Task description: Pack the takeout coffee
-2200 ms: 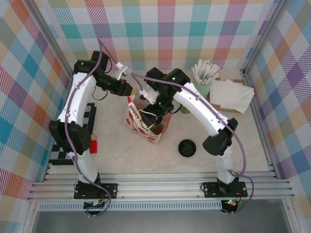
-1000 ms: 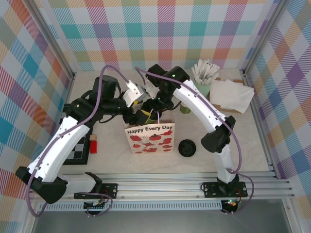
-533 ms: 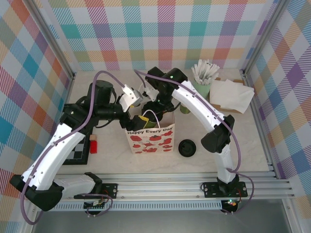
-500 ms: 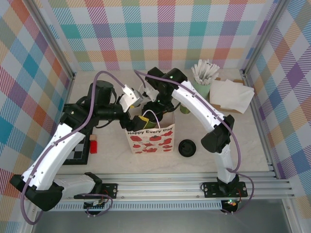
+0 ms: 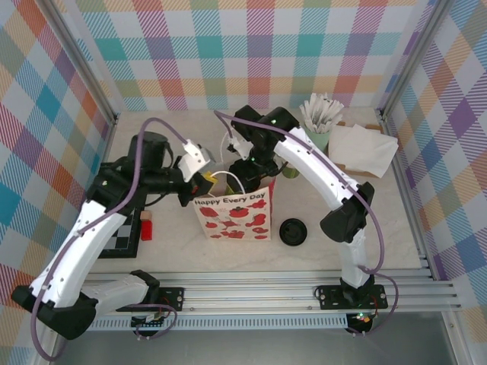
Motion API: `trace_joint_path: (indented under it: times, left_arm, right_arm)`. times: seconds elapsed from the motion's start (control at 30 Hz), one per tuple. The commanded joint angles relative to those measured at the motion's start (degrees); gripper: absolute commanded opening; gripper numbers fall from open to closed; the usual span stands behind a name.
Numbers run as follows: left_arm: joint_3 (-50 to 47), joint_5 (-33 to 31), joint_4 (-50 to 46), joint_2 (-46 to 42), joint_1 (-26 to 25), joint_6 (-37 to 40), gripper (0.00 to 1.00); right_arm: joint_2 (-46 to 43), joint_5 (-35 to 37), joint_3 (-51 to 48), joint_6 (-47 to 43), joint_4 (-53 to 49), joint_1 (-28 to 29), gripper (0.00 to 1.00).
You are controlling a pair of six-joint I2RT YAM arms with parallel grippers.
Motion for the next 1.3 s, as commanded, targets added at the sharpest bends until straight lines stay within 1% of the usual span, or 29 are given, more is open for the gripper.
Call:
trace_joint_path:
  times: [0.0, 0.1, 0.17, 0.27, 0.3, 0.33, 0.4, 0.43, 0.47, 0.5, 0.53, 0.63, 0.7, 0.73, 0.77, 0.83, 0.87, 0.9, 0.93, 1.03, 1.07, 1.13, 1.27]
  left_arm:
    - [-1.0, 4.7, -1.0, -2.1, 2.9, 2.9, 0.0]
    - [-1.2, 5.3, -1.3, -1.4, 3.8, 5.9, 0.0]
    - [-0.8, 5.1, 1.0, -0.8, 4.3, 7.3, 0.0]
    - [0.4, 8.0, 3.7, 1.0, 4.4, 6.3, 0.01]
    - [0.6, 8.4, 4.2, 1.6, 4.3, 5.0, 0.06]
    - [0.1, 7.2, 4.9, 1.9, 4.3, 3.1, 0.11]
    - [-2.0, 2.9, 5.7, 1.0, 4.2, 0.8, 0.15]
    - [-3.8, 0.2, 6.6, -0.5, 4.3, 0.0, 0.28]
    - [-5.7, -2.1, 7.6, -2.6, 4.3, -0.6, 0.62]
    - [-7.4, -3.7, 9.0, -4.6, 4.5, -1.3, 0.84]
    - [-9.1, -5.4, 11.0, -7.1, 4.8, -2.9, 0.99]
    - [-10.9, -4.9, 14.3, -12.5, 7.9, -7.0, 1.0]
    - [-11.0, -6.1, 15.7, -14.0, 10.1, -10.2, 1.0]
    - [-10.7, -8.9, 16.2, -13.7, 11.2, -12.6, 1.0]
    - [-9.6, -14.6, 16.2, -12.5, 12.1, -16.4, 1.0]
    - [-5.9, -23.6, 13.0, -8.5, 14.5, -24.1, 1.0]
    - [-3.5, -25.1, 9.8, -5.7, 15.9, -26.2, 1.0]
    - [-1.3, -24.9, 6.5, -3.1, 16.4, -27.4, 1.0]
    - [1.2, -22.5, 3.4, -0.2, 16.7, -28.0, 1.0]
    - [6.6, -10.2, -4.7, 6.3, 16.7, -27.8, 0.92]
    - [8.0, -7.1, -7.6, 7.5, 16.7, -27.9, 0.9]
    - [8.1, -3.7, -10.7, 7.6, 16.8, -28.1, 0.89]
    - [5.6, 2.0, -13.7, 6.1, 16.4, -29.6, 0.91]
  right_arm:
    - [-2.7, 2.3, -2.4, -0.8, -1.8, 0.5, 0.43]
    - [-2.3, 4.0, -3.5, -3.9, -3.9, 1.4, 0.42]
    - [-1.4, 5.5, -3.4, -5.4, -5.7, 2.6, 0.42]
    - [-0.9, 6.1, -3.5, -4.9, -5.6, 3.6, 0.42]
    - [-0.8, 6.5, -3.4, -4.6, -5.5, 3.9, 0.42]
    - [-0.6, 6.8, -3.1, -4.3, -5.5, 4.0, 0.42]
    - [-0.6, 7.4, -3.0, -3.6, -5.3, 4.4, 0.42]
    - [-0.6, 7.6, -3.1, -3.3, -5.1, 4.8, 0.42]
    - [-0.6, 8.1, -3.1, -3.0, -4.7, 5.1, 0.42]
    - [-0.7, 8.4, -3.0, -2.6, -4.2, 5.2, 0.42]
    - [-0.9, 8.4, -2.7, -2.5, -3.7, 5.4, 0.42]
    - [-0.6, 8.5, 0.4, -2.4, -3.2, 5.9, 0.42]
    - [-0.6, 8.5, 1.6, -3.1, -3.4, 6.2, 0.42]
    - [-0.6, 9.0, 1.7, -3.4, -3.4, 6.5, 0.42]
    - [-0.6, 9.5, 1.8, -3.8, -3.5, 6.7, 0.42]
    - [-0.6, 10.5, 2.2, -4.3, -3.6, 7.2, 0.42]
    - [-0.7, 11.1, 2.6, -4.3, -3.6, 7.4, 0.42]
    - [-0.6, 11.2, 3.1, -4.5, -3.5, 7.6, 0.42]
    - [-0.5, 11.5, 3.9, -4.7, -3.8, 7.8, 0.42]
    - [1.1, 13.1, 7.9, -5.8, -6.2, 8.3, 0.42]
    - [1.1, 14.2, 8.2, -5.9, -6.6, 8.5, 0.42]
    - [0.6, 14.1, 7.5, -5.9, -6.5, 8.6, 0.42]
    - [0.3, 14.6, 5.4, -6.2, -6.9, 8.6, 0.42]
